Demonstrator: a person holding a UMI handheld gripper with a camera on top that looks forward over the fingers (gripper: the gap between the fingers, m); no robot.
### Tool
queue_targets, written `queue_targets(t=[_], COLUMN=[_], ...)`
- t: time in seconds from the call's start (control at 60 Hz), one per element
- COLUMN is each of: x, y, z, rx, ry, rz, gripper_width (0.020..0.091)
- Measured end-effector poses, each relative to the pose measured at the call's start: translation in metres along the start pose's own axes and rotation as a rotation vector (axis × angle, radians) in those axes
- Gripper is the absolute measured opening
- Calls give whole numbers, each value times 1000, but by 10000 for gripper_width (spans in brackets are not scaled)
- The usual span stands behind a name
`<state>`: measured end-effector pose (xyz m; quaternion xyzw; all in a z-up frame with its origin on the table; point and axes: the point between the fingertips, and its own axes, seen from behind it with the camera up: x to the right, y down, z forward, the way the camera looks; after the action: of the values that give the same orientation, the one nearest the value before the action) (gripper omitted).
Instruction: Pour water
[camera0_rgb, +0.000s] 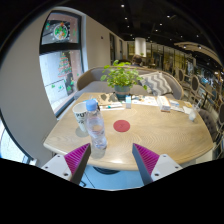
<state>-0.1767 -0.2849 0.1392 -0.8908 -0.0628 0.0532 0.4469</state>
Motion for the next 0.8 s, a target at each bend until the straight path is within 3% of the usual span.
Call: queue_targets(t=[0.35, 0.45, 0.55, 0.8], x=[-56, -61, -57, -53], y=[-17, -19, -25, -36], z=[125, 147, 159, 153], rx=[63, 69, 98, 116], ry=[20, 33, 67, 98], rz=[29, 31, 30, 33], gripper_width=[833, 714, 532, 352])
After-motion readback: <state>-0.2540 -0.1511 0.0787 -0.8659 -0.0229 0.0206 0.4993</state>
